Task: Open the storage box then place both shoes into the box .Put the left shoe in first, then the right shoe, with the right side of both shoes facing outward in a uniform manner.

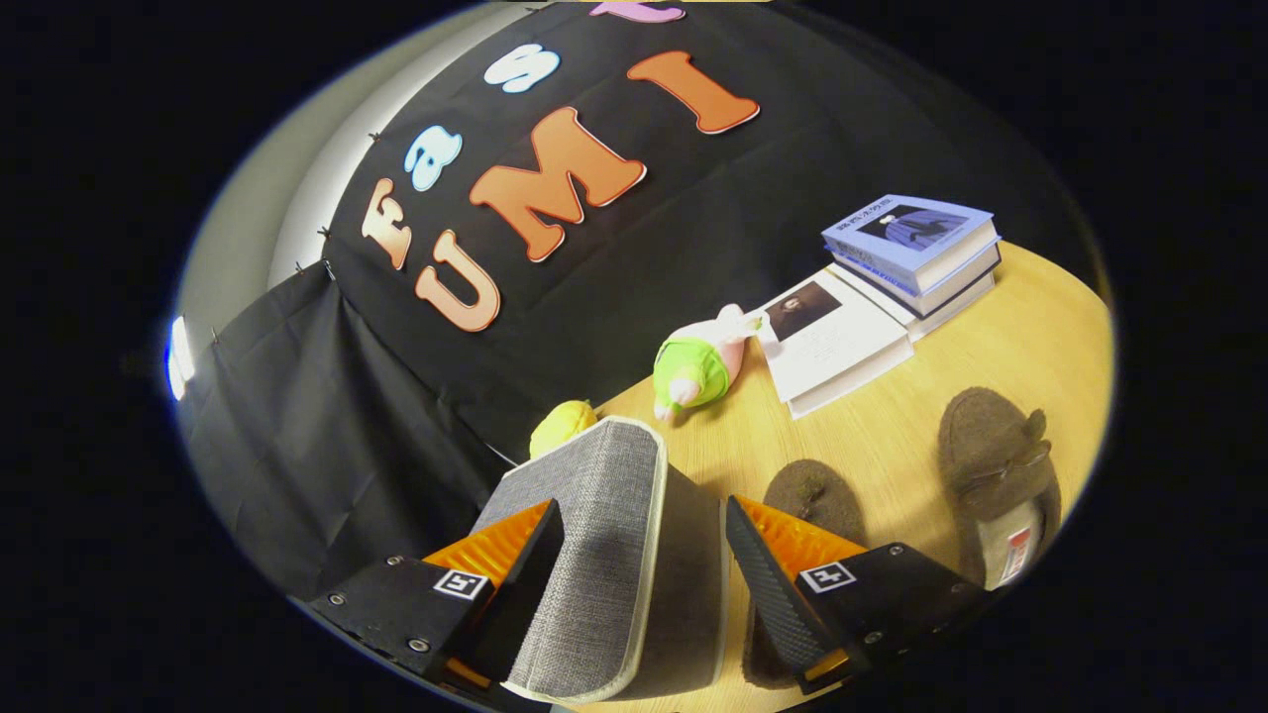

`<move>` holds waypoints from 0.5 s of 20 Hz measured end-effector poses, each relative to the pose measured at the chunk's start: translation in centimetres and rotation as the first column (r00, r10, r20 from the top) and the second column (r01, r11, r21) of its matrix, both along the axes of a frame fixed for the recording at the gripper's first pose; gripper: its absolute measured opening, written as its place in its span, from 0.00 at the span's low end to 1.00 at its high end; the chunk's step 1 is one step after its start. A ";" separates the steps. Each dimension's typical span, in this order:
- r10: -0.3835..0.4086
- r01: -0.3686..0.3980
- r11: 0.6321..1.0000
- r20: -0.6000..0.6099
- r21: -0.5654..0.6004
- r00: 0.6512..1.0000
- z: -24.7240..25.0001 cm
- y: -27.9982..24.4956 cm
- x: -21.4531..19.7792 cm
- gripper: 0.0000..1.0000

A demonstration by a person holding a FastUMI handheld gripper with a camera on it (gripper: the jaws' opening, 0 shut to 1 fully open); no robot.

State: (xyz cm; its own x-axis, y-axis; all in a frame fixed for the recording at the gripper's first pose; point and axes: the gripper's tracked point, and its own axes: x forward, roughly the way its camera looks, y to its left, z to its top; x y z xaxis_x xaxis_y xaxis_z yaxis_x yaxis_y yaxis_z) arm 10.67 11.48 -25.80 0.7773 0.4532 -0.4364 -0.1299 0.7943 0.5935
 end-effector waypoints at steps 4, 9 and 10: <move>0.043 -0.040 0.997 -0.043 0.071 0.998 -1.0 1.9 -0.1 0.98; 0.067 -0.059 0.989 -0.061 0.137 0.996 -1.3 3.2 -0.3 0.98; 0.071 -0.061 0.987 -0.063 0.151 0.996 -1.3 3.5 -0.2 0.97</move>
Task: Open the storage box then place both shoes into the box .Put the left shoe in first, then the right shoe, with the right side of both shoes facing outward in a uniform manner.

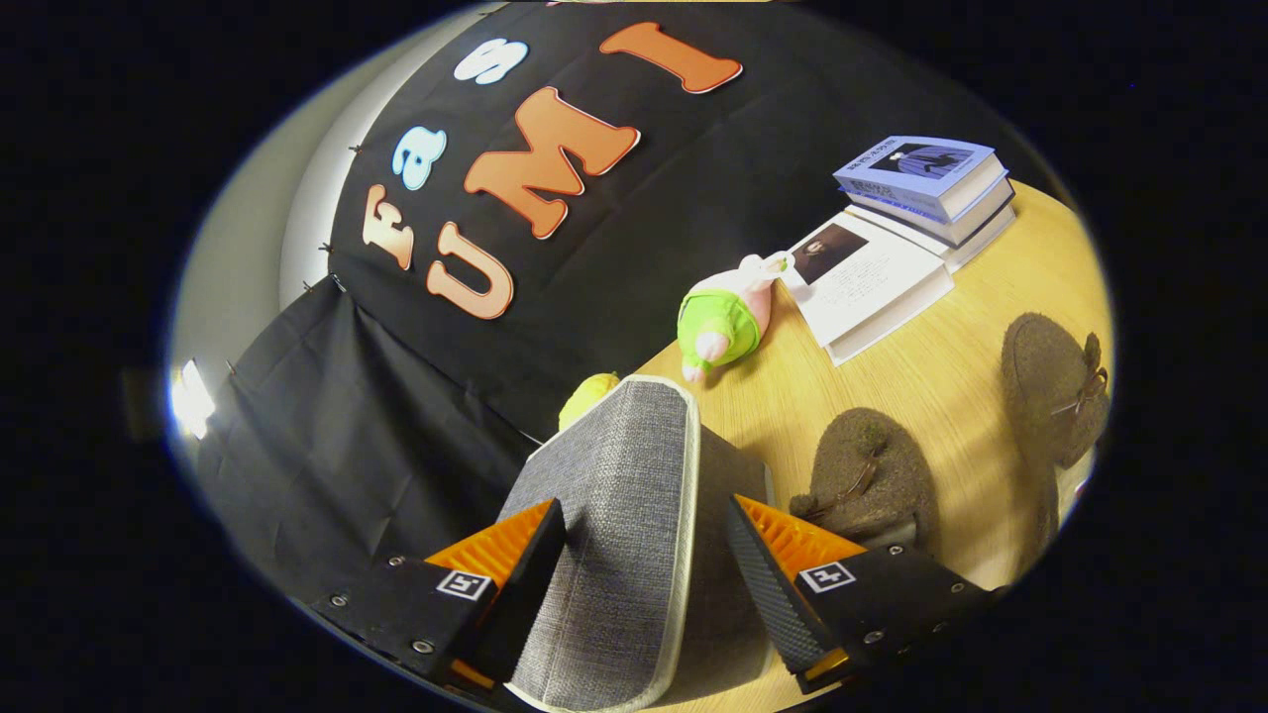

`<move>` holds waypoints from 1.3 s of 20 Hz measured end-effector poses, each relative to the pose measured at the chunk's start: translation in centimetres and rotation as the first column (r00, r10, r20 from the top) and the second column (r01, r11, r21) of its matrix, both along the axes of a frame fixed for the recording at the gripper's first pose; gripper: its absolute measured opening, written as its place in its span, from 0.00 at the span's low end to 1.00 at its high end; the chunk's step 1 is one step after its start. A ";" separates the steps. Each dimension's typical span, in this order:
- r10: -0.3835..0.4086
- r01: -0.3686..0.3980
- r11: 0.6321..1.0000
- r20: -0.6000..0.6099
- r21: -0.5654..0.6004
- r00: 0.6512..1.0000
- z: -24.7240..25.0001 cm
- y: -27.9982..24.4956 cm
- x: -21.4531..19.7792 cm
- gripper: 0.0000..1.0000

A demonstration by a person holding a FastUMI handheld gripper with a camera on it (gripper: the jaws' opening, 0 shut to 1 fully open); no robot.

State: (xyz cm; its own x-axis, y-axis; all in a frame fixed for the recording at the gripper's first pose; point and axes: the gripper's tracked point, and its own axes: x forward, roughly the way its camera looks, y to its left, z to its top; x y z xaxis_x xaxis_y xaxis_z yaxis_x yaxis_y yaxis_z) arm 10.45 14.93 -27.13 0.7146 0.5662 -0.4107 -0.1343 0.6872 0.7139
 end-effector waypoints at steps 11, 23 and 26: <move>0.032 -0.013 0.984 -0.106 0.180 0.994 -0.3 0.8 -1.0 0.68; 0.031 0.035 0.944 -0.195 0.328 0.980 -0.4 0.9 -1.4 0.72; -0.031 0.097 0.941 -0.206 0.323 0.978 0.2 -0.9 -0.9 0.47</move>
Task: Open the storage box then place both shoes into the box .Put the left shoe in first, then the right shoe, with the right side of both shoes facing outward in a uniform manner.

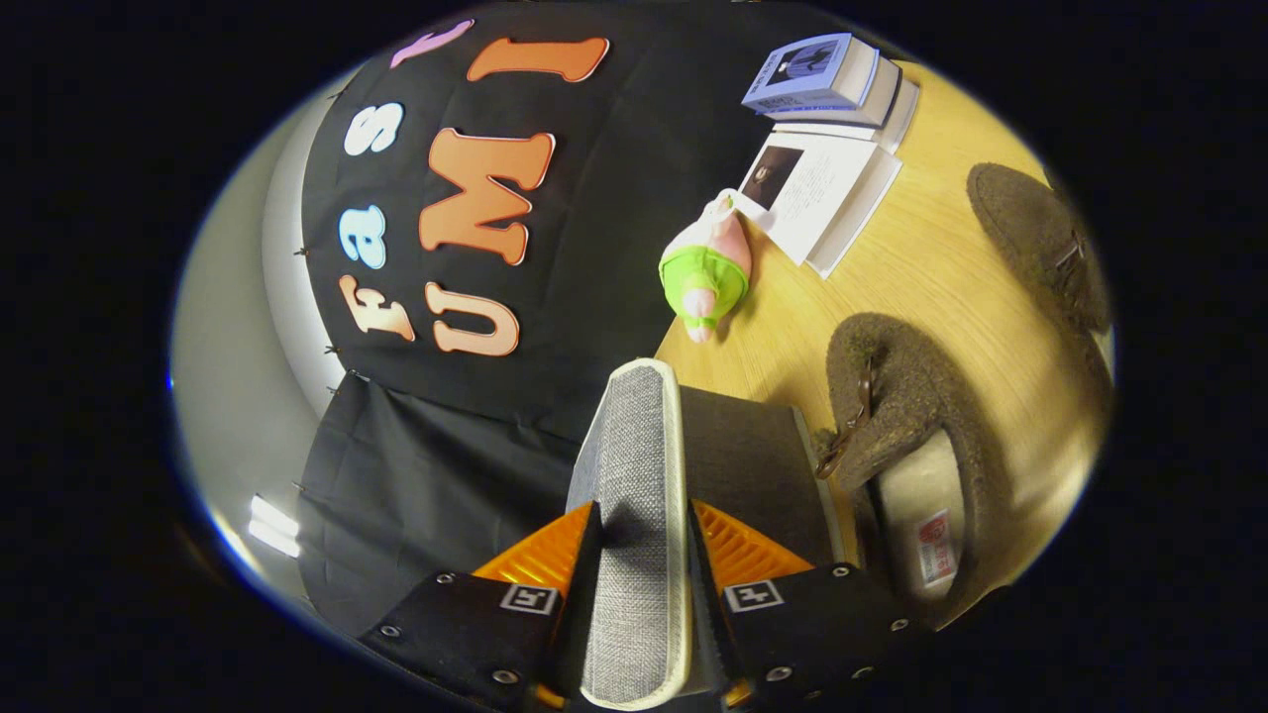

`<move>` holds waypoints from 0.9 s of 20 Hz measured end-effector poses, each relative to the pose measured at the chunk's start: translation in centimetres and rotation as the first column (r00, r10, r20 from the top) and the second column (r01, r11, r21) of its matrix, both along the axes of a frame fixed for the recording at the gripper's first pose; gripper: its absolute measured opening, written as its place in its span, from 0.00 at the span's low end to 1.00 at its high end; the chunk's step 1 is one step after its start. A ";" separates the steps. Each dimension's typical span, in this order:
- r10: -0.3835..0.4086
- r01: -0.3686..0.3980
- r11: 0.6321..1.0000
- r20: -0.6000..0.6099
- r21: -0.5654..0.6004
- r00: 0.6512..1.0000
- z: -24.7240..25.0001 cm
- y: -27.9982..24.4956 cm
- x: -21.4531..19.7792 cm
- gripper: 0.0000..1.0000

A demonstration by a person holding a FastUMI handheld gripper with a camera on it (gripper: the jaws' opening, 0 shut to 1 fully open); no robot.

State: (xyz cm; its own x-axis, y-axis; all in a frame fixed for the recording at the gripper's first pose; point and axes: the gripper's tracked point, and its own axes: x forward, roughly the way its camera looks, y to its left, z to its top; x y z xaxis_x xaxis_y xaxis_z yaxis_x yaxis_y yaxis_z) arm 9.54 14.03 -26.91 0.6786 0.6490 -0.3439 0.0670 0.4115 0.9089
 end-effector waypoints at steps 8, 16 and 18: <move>-0.035 0.034 0.999 0.076 0.012 0.997 6.6 1.3 -0.4 0.01; -0.016 0.022 0.999 0.151 -0.033 0.988 11.6 4.6 -1.3 0.01; -0.010 0.013 1.000 0.182 -0.017 0.983 14.0 6.1 -1.7 0.01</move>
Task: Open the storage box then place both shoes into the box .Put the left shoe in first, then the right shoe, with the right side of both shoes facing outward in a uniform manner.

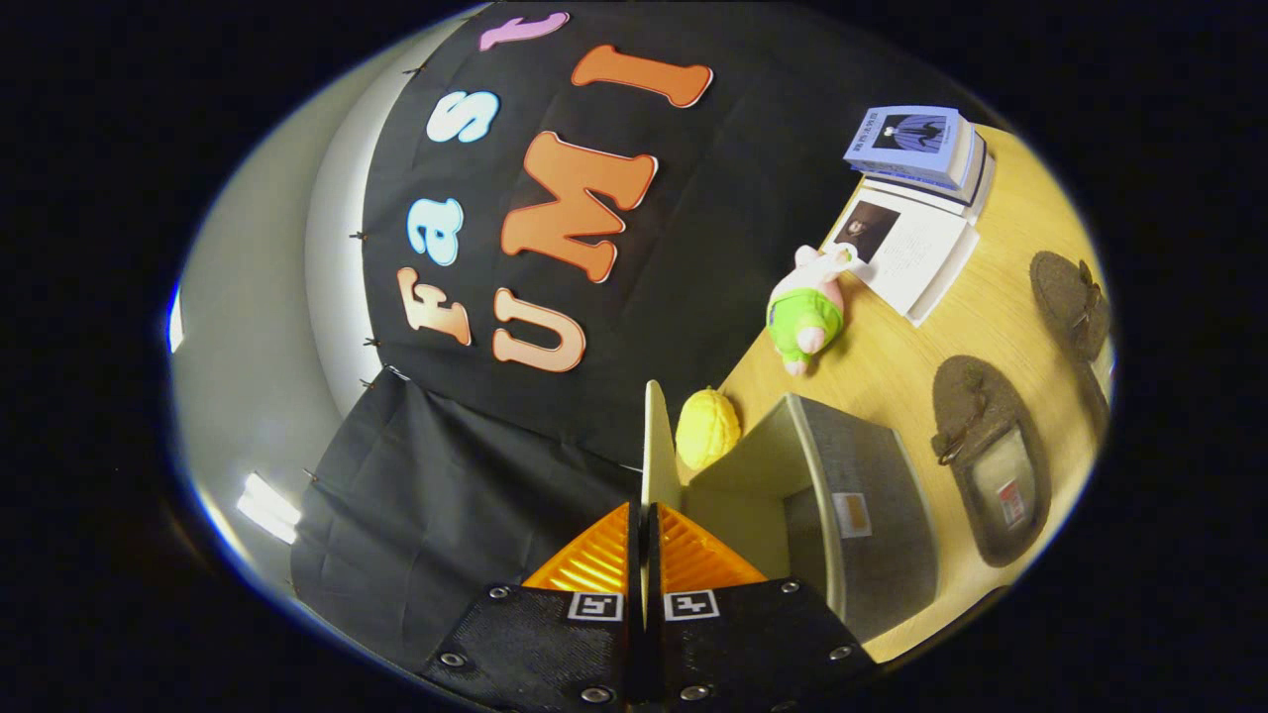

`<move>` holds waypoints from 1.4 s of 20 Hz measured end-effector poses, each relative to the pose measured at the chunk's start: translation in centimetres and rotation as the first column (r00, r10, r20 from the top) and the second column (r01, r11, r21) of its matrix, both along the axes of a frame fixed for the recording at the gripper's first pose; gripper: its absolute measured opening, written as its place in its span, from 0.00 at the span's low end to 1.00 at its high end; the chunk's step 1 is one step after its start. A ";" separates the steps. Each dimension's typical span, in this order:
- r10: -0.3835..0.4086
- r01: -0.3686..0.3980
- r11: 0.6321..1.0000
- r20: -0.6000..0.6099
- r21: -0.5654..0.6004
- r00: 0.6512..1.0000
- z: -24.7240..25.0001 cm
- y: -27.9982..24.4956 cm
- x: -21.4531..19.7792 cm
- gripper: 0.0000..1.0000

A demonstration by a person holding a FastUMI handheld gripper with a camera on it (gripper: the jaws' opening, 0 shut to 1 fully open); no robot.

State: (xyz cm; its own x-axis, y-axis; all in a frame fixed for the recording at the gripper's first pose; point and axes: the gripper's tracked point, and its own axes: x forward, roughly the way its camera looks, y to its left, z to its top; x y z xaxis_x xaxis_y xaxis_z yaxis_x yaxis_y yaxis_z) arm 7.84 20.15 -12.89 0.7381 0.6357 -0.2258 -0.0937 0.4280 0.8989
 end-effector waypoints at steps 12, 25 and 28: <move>0.046 -0.036 0.995 0.113 -0.091 0.993 5.3 13.2 -0.5 0.02; 0.123 -0.039 0.930 0.209 -0.366 0.970 1.4 15.3 -0.6 0.98; 0.077 0.038 0.905 0.250 -0.423 0.965 1.4 11.0 -0.1 0.98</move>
State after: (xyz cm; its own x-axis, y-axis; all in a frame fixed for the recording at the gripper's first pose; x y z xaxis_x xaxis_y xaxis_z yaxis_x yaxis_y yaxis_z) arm 7.69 31.15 -11.51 0.7947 0.5379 -0.2812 -0.3066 0.7556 0.5788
